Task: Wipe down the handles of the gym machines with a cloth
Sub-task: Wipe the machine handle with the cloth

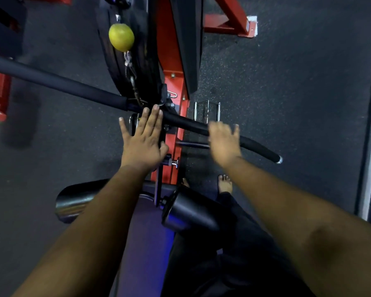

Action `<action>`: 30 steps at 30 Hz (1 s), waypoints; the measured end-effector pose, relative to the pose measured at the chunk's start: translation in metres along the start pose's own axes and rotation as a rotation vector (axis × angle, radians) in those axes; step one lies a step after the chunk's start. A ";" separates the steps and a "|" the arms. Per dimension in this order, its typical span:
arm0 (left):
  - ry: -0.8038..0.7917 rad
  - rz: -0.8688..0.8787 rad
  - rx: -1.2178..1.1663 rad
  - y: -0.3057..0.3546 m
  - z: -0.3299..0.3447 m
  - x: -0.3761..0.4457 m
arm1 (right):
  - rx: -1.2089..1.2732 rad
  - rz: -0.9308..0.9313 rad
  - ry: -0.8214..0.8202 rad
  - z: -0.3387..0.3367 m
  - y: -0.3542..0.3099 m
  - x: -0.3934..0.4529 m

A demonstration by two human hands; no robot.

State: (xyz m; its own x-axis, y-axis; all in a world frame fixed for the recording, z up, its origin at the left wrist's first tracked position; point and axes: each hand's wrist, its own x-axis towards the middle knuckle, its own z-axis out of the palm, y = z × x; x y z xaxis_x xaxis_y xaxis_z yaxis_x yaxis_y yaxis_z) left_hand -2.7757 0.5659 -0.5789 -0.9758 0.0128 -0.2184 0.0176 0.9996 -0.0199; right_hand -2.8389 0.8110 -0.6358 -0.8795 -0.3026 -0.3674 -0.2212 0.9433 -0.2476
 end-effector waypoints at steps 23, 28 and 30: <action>-0.069 0.242 0.317 0.043 -0.029 0.032 | -0.029 -0.024 0.052 -0.001 0.035 -0.011; -0.213 0.298 0.363 0.066 -0.019 0.064 | 0.082 0.039 -0.073 0.014 0.097 -0.018; -0.258 0.299 0.347 0.077 -0.018 0.073 | 0.165 -0.033 -0.057 0.014 0.074 -0.011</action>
State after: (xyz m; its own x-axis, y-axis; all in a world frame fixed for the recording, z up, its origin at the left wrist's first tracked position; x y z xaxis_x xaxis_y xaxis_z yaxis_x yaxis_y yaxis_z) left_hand -2.8497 0.6439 -0.5788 -0.8327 0.2464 -0.4959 0.4005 0.8864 -0.2322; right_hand -2.8393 0.8821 -0.6624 -0.8466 -0.3444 -0.4057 -0.1732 0.8992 -0.4019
